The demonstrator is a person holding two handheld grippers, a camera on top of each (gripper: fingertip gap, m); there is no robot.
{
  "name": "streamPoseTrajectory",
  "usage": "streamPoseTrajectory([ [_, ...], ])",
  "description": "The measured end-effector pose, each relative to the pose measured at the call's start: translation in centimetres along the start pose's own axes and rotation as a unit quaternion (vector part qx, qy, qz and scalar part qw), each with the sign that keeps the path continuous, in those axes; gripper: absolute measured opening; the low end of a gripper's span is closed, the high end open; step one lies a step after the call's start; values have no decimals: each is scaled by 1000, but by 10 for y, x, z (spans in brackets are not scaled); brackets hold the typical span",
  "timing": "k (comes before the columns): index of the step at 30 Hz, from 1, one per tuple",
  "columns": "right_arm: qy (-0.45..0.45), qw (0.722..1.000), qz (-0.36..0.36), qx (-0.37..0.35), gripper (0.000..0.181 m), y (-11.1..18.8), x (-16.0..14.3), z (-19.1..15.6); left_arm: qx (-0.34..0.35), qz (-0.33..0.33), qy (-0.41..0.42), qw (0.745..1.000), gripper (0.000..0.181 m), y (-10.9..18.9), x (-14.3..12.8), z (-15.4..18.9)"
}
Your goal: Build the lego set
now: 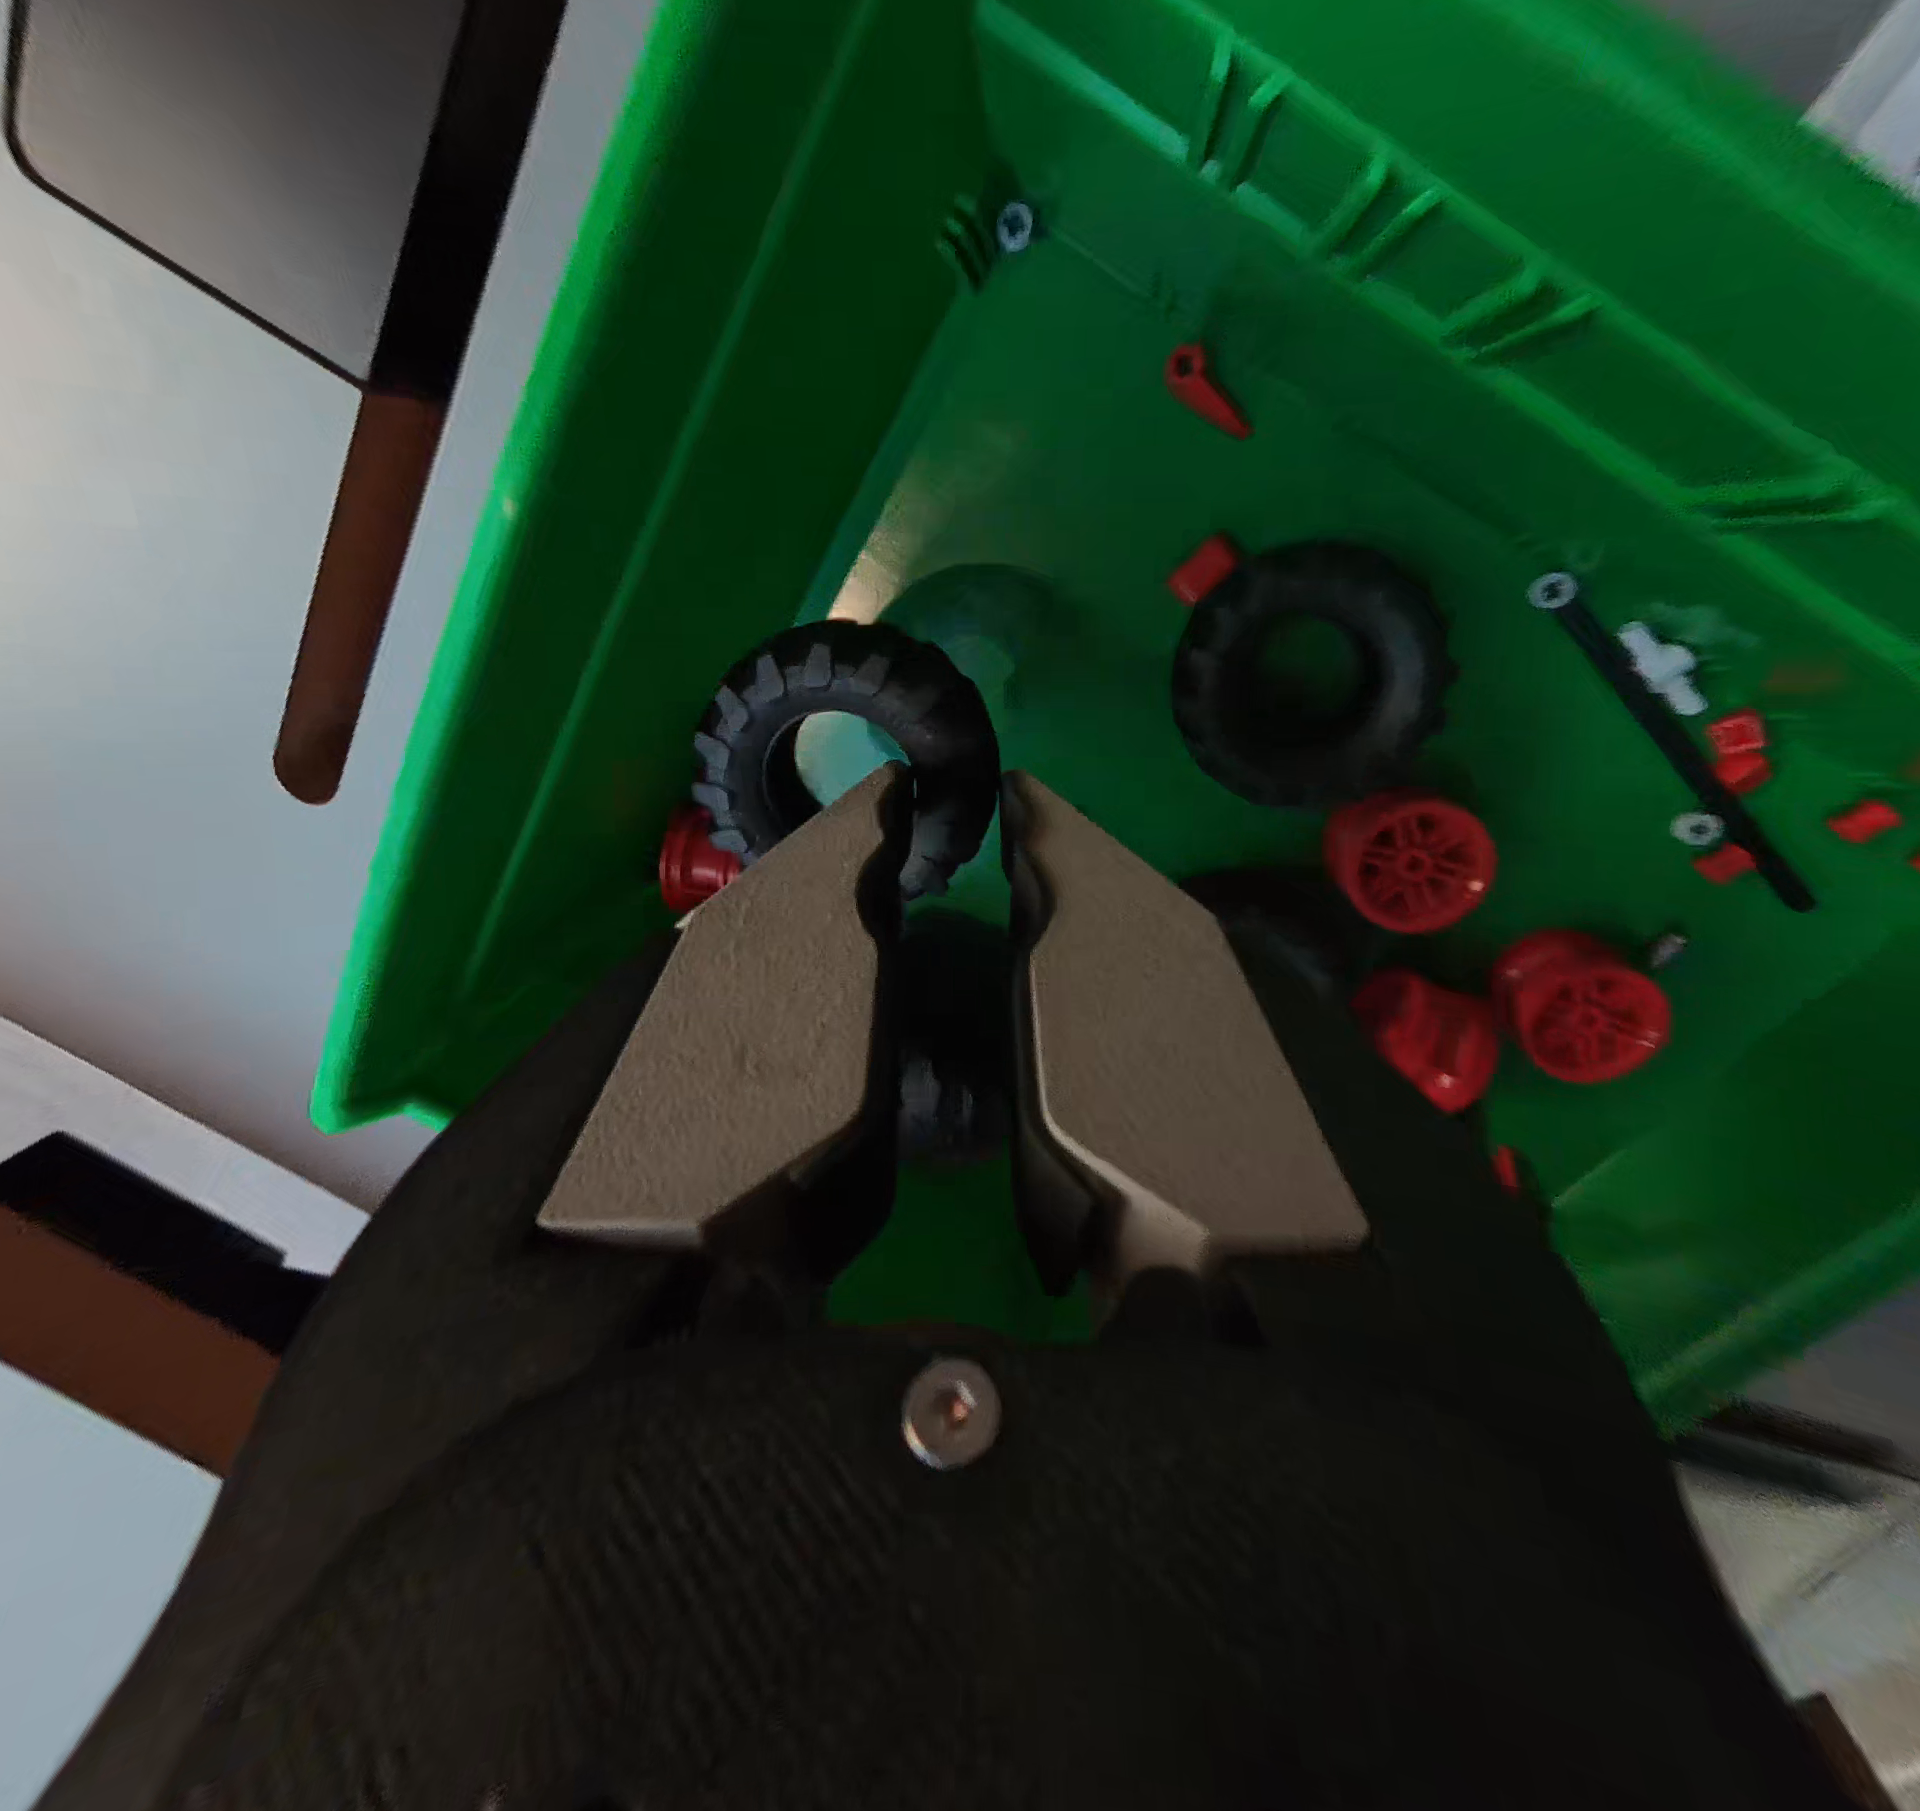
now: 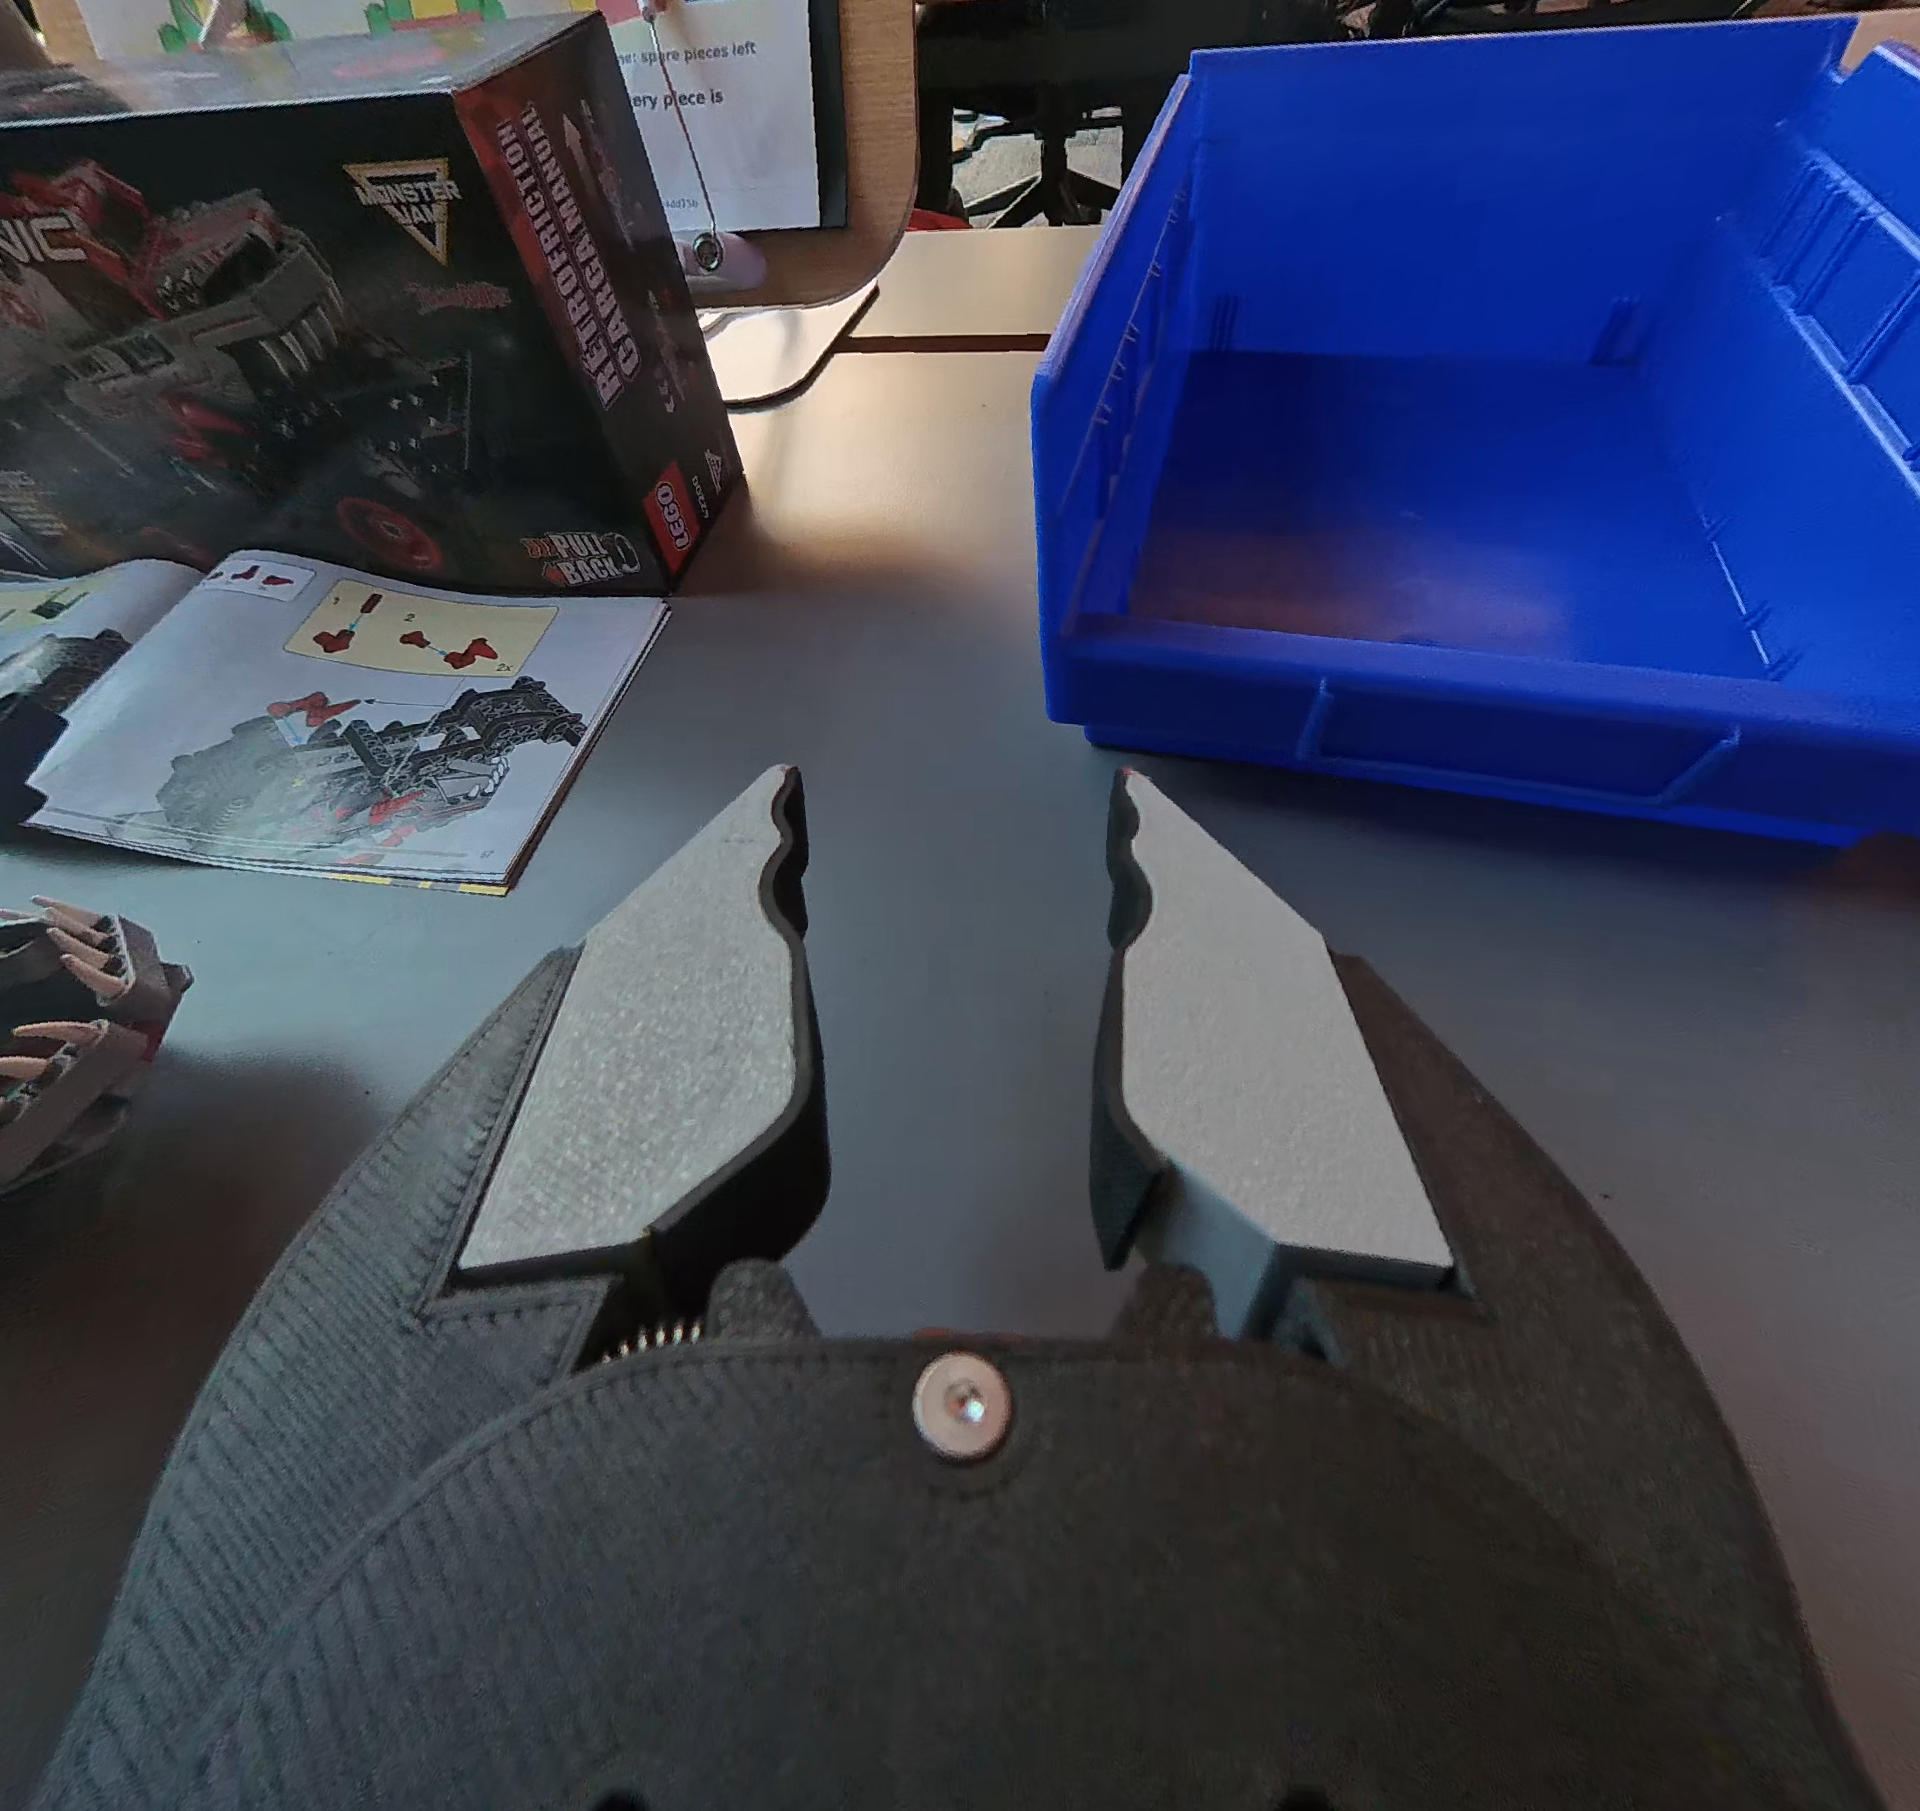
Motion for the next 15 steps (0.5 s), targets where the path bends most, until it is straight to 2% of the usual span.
streamPoseTrajectory([
  [1,-1,1000,2,0,56,0,0,0,19,-22,-11,1000,15,-12,0,1],
  [4,-4,1000,9,1,55,2,1,1,51,-38,-29,998,16,-39,1,12],
  [7,-6,1000,10,7,54,2,1,0,75,-50,-53,995,34,-41,-1,13],
  [10,-7,1000,13,11,54,2,1,0,37,-23,-116,992,4,-23,-7,12],
  [11,-8,1000,14,11,54,2,1,0,21,-17,-122,992,0,-20,-9,11],
  [13,-10,1000,18,13,54,3,1,0,-17,-19,-171,985,5,-16,-15,14],
  [15,-13,1000,21,14,54,4,2,1,-15,-18,-225,974,0,-18,-22,16],
])
Point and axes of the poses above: each gripper's, where its closed fingertips meet, y back along the fingers, x out of its top, z = x × y across the jaws, the point moved 8 cm from there along y, back along the fingers, and after that the axes turned 10 degrees about y, right-handed, at the moved point
